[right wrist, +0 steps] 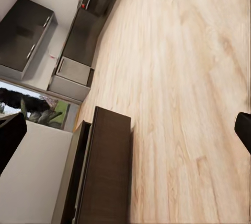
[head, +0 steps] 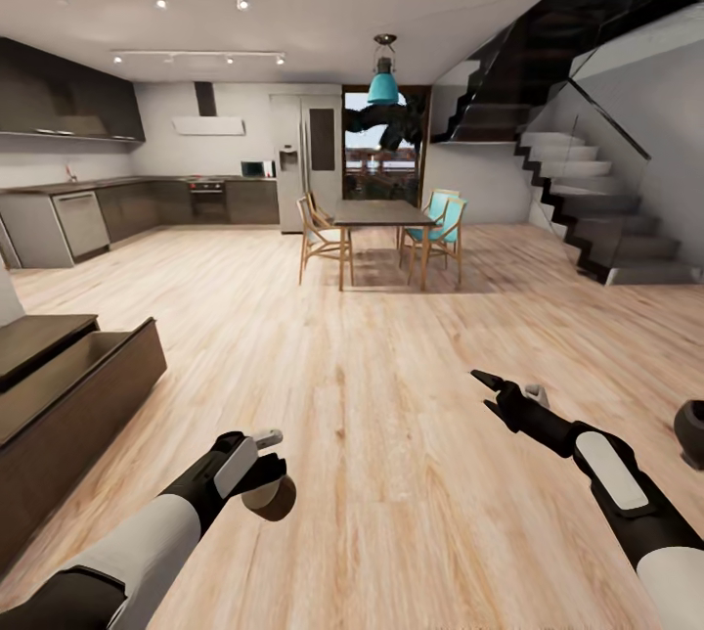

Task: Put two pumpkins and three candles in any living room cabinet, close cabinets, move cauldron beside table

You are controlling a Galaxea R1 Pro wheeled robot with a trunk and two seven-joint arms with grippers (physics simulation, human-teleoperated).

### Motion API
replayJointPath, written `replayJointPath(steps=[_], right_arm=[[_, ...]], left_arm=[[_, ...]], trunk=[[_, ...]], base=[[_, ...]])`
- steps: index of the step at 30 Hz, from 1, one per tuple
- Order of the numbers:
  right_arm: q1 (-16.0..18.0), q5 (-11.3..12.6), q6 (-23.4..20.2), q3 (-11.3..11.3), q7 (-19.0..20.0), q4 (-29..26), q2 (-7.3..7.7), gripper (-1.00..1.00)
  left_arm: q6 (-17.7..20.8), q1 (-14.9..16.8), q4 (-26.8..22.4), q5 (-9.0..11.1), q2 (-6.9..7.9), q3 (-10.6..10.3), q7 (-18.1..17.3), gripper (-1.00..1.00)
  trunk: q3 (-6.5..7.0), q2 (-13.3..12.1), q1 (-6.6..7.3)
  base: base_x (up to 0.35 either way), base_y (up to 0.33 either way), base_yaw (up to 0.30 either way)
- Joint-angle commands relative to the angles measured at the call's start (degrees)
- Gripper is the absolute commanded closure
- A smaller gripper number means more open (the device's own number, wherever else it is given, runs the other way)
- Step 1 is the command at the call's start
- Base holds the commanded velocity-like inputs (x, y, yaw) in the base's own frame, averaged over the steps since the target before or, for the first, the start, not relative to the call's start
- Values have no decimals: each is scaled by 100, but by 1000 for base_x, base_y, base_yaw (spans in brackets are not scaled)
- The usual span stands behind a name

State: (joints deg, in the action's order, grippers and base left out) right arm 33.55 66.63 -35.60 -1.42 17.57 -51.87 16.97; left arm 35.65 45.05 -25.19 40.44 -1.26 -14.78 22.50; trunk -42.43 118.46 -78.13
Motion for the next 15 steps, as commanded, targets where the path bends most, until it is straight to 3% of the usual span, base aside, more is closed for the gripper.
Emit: replayJointPath(steps=[1,6,15], right_arm=[[4,8,-32,-13,10,0,-1,-100],[3,-5,-6,-8,-3,-7,-1,-100],[3,-13,5,-15,-43,1,7,-100]], left_arm=[[12,4,-12,50,4,-42,66,100],[6,4,-12,35,9,-50,70,100],[4,4,-12,34,9,-51,70,100]], trunk=[[-4,3,1],[5,3,1],[6,3,1]], base=[[15,0,-281],[228,-11,-224],[320,-111,-18]])
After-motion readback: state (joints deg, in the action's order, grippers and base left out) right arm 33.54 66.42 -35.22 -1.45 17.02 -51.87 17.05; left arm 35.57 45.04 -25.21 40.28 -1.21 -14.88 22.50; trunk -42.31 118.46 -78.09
